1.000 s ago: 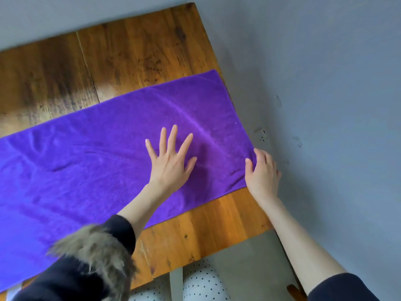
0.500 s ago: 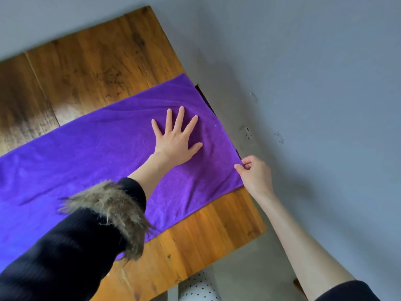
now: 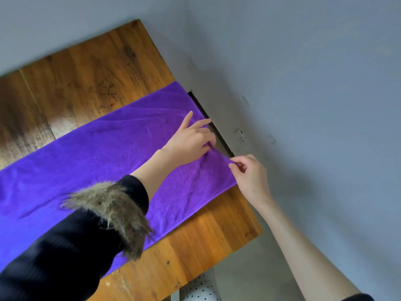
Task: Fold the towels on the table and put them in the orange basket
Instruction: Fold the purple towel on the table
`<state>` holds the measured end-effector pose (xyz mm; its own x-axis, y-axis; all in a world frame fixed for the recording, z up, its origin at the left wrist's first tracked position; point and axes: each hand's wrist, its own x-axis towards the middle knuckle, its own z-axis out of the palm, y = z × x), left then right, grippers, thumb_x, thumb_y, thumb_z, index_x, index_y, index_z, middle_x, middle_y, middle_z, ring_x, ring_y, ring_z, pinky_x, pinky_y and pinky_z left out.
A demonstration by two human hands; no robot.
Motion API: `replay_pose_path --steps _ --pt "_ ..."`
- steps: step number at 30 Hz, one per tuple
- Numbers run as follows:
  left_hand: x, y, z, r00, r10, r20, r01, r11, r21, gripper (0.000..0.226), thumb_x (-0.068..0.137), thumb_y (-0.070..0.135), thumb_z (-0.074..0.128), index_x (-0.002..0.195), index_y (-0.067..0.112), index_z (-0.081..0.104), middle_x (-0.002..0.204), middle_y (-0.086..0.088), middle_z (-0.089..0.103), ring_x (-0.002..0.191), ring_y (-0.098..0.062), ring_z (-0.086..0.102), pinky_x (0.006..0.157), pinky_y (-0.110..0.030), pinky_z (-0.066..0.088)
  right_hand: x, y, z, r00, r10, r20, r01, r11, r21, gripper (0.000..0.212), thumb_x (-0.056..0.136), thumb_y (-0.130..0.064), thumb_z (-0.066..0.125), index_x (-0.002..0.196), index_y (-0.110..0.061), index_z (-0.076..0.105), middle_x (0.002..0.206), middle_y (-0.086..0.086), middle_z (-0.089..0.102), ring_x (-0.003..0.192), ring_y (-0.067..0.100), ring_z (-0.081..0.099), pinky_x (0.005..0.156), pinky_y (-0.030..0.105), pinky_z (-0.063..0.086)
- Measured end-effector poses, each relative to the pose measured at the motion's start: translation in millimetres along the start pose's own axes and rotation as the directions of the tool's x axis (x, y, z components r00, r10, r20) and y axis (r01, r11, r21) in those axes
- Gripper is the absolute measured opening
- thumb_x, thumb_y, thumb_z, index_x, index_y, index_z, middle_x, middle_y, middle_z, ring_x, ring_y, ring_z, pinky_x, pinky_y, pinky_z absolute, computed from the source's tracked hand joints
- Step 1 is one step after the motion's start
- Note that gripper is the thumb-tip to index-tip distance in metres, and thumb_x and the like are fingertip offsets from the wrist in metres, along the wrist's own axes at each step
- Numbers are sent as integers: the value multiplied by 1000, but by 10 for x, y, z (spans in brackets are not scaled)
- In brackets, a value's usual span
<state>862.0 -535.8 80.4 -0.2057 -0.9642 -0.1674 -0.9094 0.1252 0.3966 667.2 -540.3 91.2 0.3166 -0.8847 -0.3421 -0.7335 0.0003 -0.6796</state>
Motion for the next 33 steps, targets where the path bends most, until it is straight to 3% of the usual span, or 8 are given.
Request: replay_pose_path --steps 5,10,12,17,21,25,28,33 --pt "-157 -300 -176 974 -144 -177 168 978 126 15 88 19 59 98 11 66 100 -7 65 120 -25 47 114 -50 10 97 23 -95 989 55 -135 -53 998 18 13 92 -8 53 97 -7 64 96 3 56 73 1 49 62 -1 37" --pt "-270 -573 -398 892 -297 -339 348 932 97 15 89 16 58 96 9 69 98 -9 67 108 -31 51 94 -43 34 302 -28 -244 952 161 -259 -157 987 37 17 94 -8 48 98 -5 64 99 8 58 85 19 54 72 17 35" --pt "-268 -600 -509 863 -327 -385 376 925 57 16 90 12 55 96 10 69 97 -9 67 104 -31 52 84 -42 37 390 -141 -371 930 166 -327 -161 986 42 18 94 -6 47 99 -2 63 99 7 51 82 17 47 70 11 28" --pt "-150 -516 -870 803 -302 -514 351 937 -3 19 90 5 52 98 7 70 95 -10 67 96 -31 53 79 -39 39 494 -492 -638 910 78 -406 -63 997 49 17 93 -6 50 100 -2 64 97 6 49 79 17 47 69 11 27" --pt "-330 -504 -1064 787 -265 -557 283 957 -56 18 88 -1 53 96 2 70 92 -14 66 90 -33 56 80 -41 46 346 -739 -634 960 -33 -278 42 999 27 12 88 -10 58 93 -8 69 86 2 59 77 14 52 69 14 33" --pt "-781 -571 -1159 782 -282 -556 287 955 -81 15 87 0 57 95 3 69 93 -13 66 89 -31 56 80 -39 47 50 -995 -452 995 -97 23 95 992 83 8 85 -10 63 84 -17 67 72 -10 60 66 2 53 62 9 39" --pt "-1254 -638 -1228 775 -296 -559 306 949 -77 11 84 1 61 91 3 69 88 -13 65 86 -33 56 77 -41 47 -266 -1252 -241 973 -150 177 135 986 93 13 84 -12 65 78 -24 64 71 -13 60 63 -2 52 65 13 39" --pt "-2258 -737 -1295 743 -330 -582 356 932 -74 8 84 3 63 90 5 69 85 -9 64 85 -30 56 75 -38 48 -970 -1811 213 880 -251 402 236 968 89 5 86 -16 64 84 -21 63 76 -13 60 70 0 55 64 11 43"
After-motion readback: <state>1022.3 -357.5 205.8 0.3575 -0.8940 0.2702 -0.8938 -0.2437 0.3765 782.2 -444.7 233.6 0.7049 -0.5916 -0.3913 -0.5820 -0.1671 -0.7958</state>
